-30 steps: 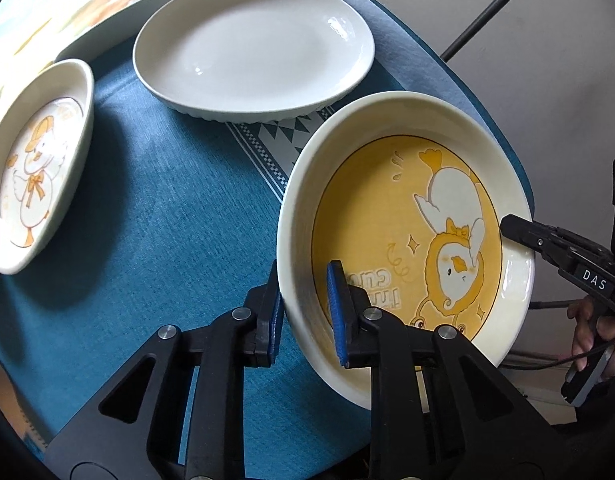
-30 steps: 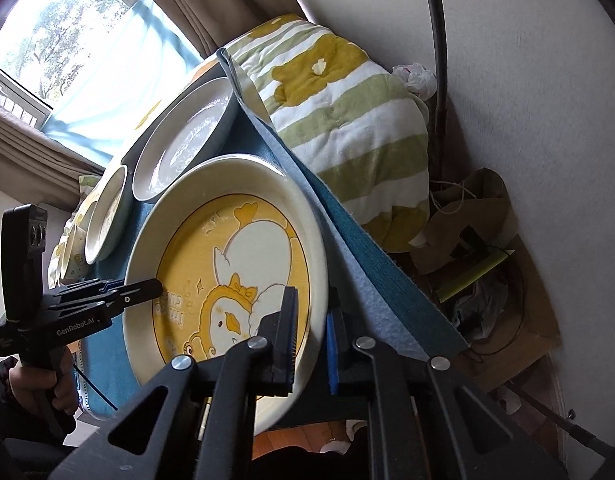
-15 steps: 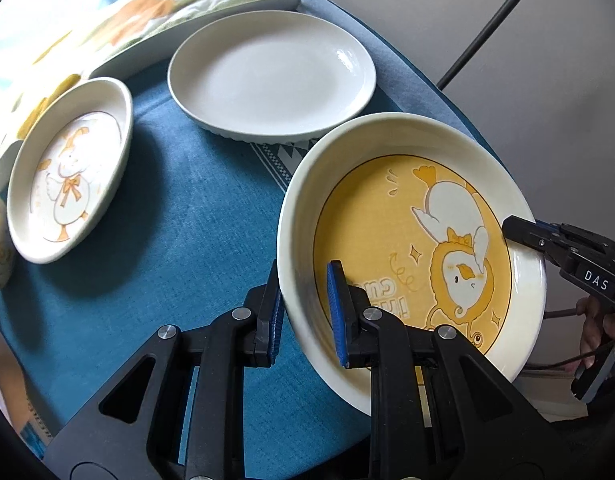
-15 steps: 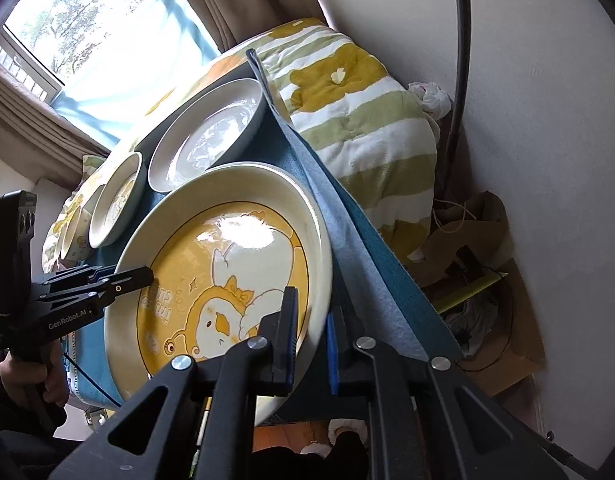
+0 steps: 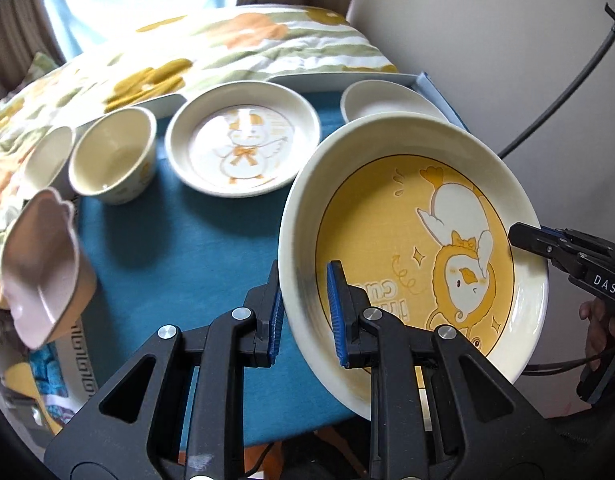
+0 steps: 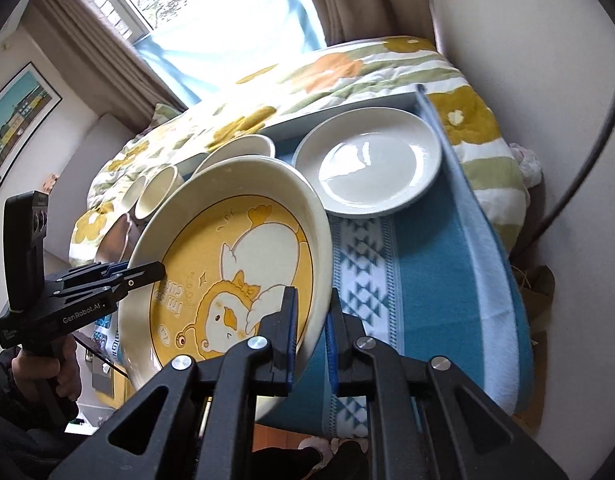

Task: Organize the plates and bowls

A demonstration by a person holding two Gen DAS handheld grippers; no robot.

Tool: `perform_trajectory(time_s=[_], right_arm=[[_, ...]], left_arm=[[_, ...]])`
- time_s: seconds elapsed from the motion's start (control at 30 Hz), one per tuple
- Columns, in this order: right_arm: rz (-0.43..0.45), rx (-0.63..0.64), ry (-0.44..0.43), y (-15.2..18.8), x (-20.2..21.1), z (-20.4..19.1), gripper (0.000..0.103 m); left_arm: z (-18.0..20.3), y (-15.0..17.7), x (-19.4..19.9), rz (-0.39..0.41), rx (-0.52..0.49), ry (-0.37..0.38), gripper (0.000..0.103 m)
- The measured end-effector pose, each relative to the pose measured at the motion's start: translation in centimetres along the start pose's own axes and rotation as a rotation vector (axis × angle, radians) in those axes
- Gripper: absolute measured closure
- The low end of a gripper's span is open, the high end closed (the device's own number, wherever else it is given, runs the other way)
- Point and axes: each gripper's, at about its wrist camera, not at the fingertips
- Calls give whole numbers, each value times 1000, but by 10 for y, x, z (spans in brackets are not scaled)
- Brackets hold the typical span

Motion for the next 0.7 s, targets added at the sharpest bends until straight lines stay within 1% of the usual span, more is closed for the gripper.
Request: perform_trajectory(time_s=[0.13,0.23,0.4,0.57,0.7], right_arm=[[-22,71,-57,-16,-28,-37,91],[-47,83,-105,-19,-54,-63,91],[-93,110,-158,-14,-96,-106,91],[-128,154,-164,-7,-132,-133,91],[-132,155,-169,-6,-152,-141,91]], left_arm=[[-53,8,20,18,80,-43,85],[-94,16,26,15,131,-72,85],[-153,35,17,-20,199,-90,85],[-189,41,-6,-33,238,-101,85],[-202,38,-21,-27,248,-105,85]])
Point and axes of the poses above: each gripper's, at about its wrist camera, not at the fingertips, and x roughly against the way its jaws point, z to its right, y to its underside, and after that the axes turned 15 degrees about x, right-handed
